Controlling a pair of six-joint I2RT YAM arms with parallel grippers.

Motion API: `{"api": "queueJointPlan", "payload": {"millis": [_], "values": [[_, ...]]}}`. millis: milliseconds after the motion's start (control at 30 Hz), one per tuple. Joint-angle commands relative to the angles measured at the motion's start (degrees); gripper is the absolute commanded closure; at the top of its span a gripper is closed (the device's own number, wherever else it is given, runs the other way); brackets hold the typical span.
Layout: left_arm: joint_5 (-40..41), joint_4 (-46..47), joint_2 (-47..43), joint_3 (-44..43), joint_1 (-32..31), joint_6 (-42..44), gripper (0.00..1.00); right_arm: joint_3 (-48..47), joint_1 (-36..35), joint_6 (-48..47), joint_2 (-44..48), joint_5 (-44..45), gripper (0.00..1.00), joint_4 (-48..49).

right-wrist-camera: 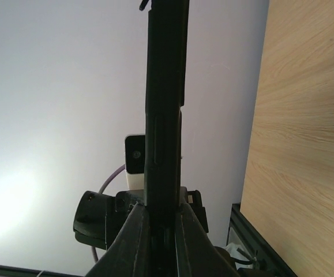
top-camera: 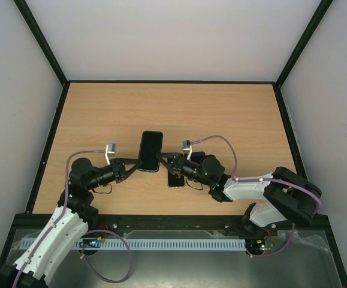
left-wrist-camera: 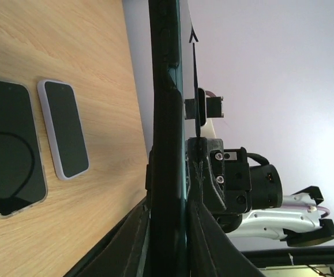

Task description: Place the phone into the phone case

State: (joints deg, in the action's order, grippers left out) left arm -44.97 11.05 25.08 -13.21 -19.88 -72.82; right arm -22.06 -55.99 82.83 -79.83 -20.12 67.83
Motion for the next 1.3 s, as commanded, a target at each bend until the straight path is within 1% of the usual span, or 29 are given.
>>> {"api": "queueJointPlan", "payload": {"millis": [0, 100, 200, 367, 433, 500, 567, 633, 700, 833, 1000, 1267], "values": [[-0.5, -6.4, 1.8, -1.5, 0.0, 3.1, 0.97, -2.0, 0.3, -2.2, 0.4, 2.1, 0.97, 2.9], [0.2, -9.7, 2.6, -2.7, 0.0, 5.1, 0.98, -2.0, 0.4, -3.8, 0.8, 2.5, 0.97, 0.3], [0.6, -11.0, 3.1, -2.9, 0.0, 4.8, 0.98, -2.2, 0.4, -5.3, 1.7, 3.1, 0.97, -2.1], [0.5, -10.9, 2.8, -2.7, 0.0, 1.7, 0.98, -2.4, 0.4, -6.4, 2.0, 2.5, 0.97, -3.5], [0.0, -8.5, 1.7, -2.5, 0.0, -1.2, 0.96, -2.8, 0.4, -6.9, 2.2, 3.0, 0.97, -5.7], [0.3, -6.4, 0.0, -2.6, 0.0, -4.2, 0.72, -3.3, 0.4, -7.1, 2.6, 3.4, 0.97, -7.5], [0.8, -5.1, -1.6, -2.8, 0.0, -5.5, 0.57, -3.6, 0.4, -6.2, 3.0, 3.3, 0.97, -7.1], [1.1, -5.1, -2.2, -3.0, 0.0, -5.3, 0.47, -3.6, 0.4, -4.9, 3.2, 3.3, 0.97, -6.2], [1.1, -5.2, -1.8, -2.1, 0.0, -4.8, 0.43, -4.0, 0.4, -3.7, 2.9, 4.2, 0.97, -6.0], [0.9, -2.4, -1.6, 1.3, -0.1, -6.8, 0.41, -5.1, 0.6, -1.9, 1.4, 4.8, 0.97, -5.6], [1.7, -4.0, -1.0, 0.8, -0.2, -5.6, 0.4, -4.4, 1.1, 2.1, -1.3, 4.0, 0.97, -1.0], [2.8, -1.3, 3.0, 1.4, -0.2, -4.6, 0.46, -2.7, 1.3, 8.3, -7.1, 2.2, 0.98, 8.4]]}}
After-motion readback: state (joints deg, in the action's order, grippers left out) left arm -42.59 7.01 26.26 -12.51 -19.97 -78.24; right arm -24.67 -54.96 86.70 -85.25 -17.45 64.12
